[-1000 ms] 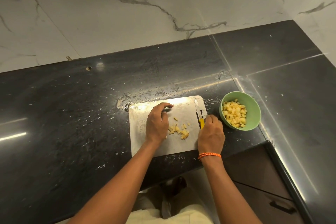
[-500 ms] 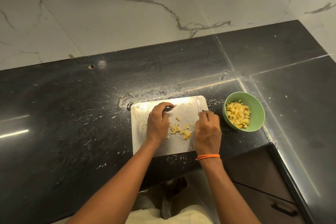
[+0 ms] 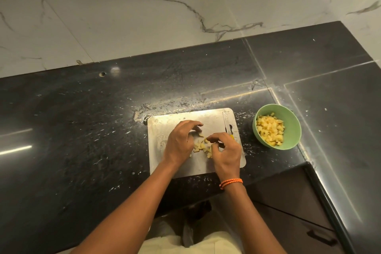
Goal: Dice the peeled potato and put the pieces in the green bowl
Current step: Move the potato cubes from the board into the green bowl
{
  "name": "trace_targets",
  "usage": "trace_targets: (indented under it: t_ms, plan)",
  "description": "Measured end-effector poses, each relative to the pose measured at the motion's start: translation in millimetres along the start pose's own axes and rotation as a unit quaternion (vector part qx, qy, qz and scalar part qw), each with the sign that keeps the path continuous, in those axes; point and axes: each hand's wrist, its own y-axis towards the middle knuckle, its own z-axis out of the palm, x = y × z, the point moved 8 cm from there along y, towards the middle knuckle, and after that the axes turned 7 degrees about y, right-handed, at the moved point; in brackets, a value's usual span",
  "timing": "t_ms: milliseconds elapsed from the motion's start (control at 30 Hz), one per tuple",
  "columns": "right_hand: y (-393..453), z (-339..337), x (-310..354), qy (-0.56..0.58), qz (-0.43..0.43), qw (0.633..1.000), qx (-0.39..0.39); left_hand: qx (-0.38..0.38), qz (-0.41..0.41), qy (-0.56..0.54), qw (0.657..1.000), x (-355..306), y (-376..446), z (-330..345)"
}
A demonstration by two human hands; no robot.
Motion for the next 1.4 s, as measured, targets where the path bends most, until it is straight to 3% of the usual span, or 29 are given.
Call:
trace_targets:
  t_ms: [433,533,667,800,1000,1100,1167,1267,1400]
  plan:
    - [2,10,-12,0.124,0.077,0.988,0.049,-0.071,-0.075,-0.091,0.991,19,-12,-7]
    - [-6,-2,-20,0.171,0.101,0.980,0.009,-0.088,-0.081,-0.113,0.986,12,-18,-4]
    - [-16,-4,-21,0.127,0.076,0.987,-0.054,-0.098,-0.106,-0.153,0.978,1,-27,9]
    - [-25,32,-33,0.112,0.107,0.987,-0.031,-0.111,-0.126,-0.190,0.967,-12,-27,30]
    - [0,34,-21,0.227,0.083,0.970,0.008,-0.123,-0.177,-0.379,0.900,-4,-9,26]
    - [8,18,-21,0.151,0.054,0.987,-0.007,-0.142,-0.183,-0.353,0.906,12,-2,3]
    - [6,18,-15,-0.014,-0.005,1.000,0.003,-0.157,-0.183,-0.319,0.917,22,0,-12]
    - [-5,41,0,-0.325,-0.083,0.940,0.064,-0.162,-0.182,-0.271,0.931,33,-2,-25]
    - [-11,70,5,-0.430,-0.114,0.887,0.125,-0.141,-0.166,-0.237,0.947,34,-9,-26]
